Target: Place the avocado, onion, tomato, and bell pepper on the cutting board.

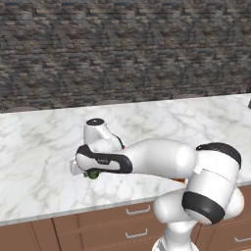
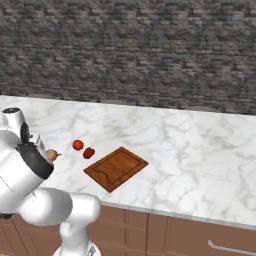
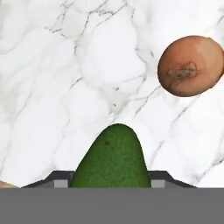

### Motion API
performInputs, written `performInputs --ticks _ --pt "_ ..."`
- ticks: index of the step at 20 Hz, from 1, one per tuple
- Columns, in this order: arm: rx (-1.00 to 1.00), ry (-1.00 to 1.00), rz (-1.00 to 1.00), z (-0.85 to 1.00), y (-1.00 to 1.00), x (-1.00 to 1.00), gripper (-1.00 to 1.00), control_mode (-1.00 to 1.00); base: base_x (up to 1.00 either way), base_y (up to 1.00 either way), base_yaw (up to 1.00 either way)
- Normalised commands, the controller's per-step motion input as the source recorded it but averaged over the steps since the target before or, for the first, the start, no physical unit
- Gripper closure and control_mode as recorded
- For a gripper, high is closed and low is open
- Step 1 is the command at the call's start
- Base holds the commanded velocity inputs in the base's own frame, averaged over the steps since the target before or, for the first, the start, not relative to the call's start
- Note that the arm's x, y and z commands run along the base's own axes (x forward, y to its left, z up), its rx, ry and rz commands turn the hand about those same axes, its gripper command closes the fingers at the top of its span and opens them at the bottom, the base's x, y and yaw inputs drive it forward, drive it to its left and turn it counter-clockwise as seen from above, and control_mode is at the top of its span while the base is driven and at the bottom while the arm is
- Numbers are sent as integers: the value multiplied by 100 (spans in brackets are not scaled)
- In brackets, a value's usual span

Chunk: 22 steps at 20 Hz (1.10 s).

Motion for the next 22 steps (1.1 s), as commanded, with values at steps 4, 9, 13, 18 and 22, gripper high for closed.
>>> performInputs --ticks 4,9,13,18,22 --pt "0 -26 -2 75 -67 -58 100 -100 0 0 0" --pt "-2 -28 -2 71 -80 -50 100 -100 0 0 0" --pt "0 -25 -4 70 -100 -40 100 -100 0 0 0" --pt "0 -22 -2 62 -100 -18 100 -100 0 0 0" --pt "0 -13 -1 54 -100 0 100 -100 0 0 0"
